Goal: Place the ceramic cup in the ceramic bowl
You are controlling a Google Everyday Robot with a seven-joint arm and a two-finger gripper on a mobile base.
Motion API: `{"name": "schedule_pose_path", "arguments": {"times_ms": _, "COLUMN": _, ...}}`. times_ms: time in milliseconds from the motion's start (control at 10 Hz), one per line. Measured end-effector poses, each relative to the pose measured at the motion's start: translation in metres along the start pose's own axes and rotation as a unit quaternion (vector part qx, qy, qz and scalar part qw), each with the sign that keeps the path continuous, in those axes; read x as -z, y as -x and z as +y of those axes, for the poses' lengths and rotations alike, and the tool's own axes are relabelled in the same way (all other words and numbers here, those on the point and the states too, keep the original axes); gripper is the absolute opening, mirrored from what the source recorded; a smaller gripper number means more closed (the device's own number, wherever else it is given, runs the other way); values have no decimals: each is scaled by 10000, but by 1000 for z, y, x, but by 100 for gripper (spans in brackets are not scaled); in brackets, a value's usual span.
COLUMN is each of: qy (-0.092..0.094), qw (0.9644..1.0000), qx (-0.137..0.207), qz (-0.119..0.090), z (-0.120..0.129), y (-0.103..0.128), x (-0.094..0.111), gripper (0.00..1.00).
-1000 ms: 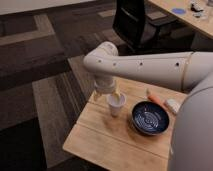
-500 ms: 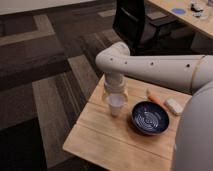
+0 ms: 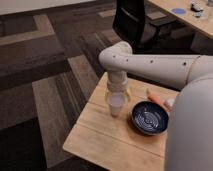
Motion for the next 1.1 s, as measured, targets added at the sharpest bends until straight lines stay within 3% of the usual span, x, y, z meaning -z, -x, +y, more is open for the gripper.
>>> {"name": "schedule_pose_path", "arguments": {"times_ms": 500, "qy": 3, "qw": 9999, "qx": 46, "qz": 104, "z": 1, "y": 4, "x": -7, "gripper": 65}}
{"name": "schedule_pose_path", "arguments": {"times_ms": 1100, "qy": -46, "qw": 9999, "qx": 111, "qz": -2, "z": 7, "y": 5, "x": 5, "gripper": 65}}
